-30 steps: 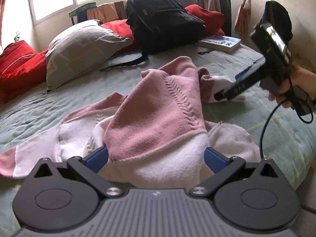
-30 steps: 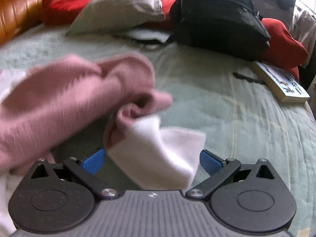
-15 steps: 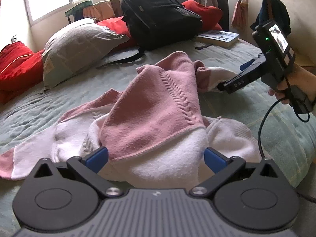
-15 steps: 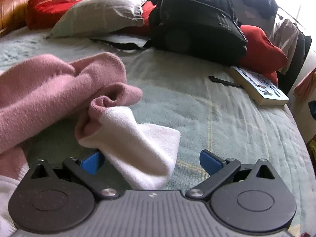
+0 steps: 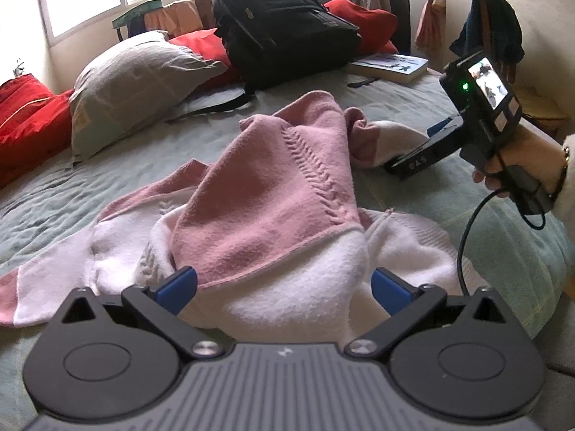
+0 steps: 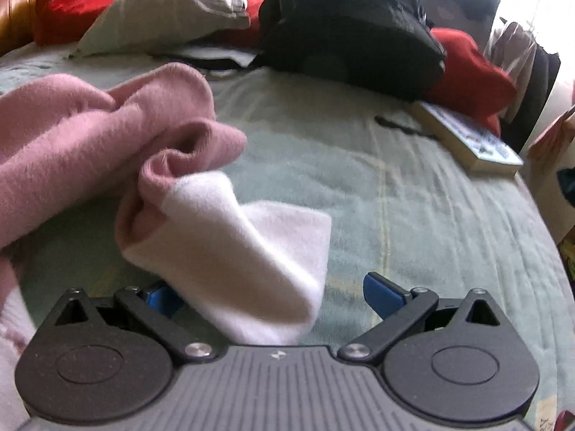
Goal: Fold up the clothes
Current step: 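Pull the sleeve outward across the bed with the right tool, then release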
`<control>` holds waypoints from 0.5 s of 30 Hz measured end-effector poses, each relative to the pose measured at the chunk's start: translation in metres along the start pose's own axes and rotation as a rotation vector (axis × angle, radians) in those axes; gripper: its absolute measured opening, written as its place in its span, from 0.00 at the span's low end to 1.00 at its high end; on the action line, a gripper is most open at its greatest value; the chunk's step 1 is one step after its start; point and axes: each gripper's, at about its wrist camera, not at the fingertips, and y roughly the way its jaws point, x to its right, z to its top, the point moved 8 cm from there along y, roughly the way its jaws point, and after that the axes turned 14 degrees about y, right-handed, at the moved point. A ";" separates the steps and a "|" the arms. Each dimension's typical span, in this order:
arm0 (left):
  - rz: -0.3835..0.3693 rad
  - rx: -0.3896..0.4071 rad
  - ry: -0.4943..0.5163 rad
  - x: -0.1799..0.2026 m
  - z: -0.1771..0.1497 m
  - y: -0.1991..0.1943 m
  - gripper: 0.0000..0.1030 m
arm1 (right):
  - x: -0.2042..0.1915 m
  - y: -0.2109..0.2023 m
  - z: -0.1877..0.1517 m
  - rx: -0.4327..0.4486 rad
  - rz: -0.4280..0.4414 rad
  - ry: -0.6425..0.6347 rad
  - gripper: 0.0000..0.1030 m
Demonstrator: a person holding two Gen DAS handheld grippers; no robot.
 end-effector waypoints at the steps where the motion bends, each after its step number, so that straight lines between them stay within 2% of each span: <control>1: 0.001 0.000 -0.002 -0.001 0.000 0.000 0.99 | 0.004 -0.003 0.003 0.003 0.011 0.025 1.00; 9: -0.007 -0.006 -0.012 0.001 -0.002 0.002 0.99 | 0.039 -0.026 0.028 0.028 0.088 0.220 1.00; 15: -0.027 0.002 0.001 0.008 0.001 0.001 0.99 | 0.054 -0.027 0.031 0.007 0.099 0.284 1.00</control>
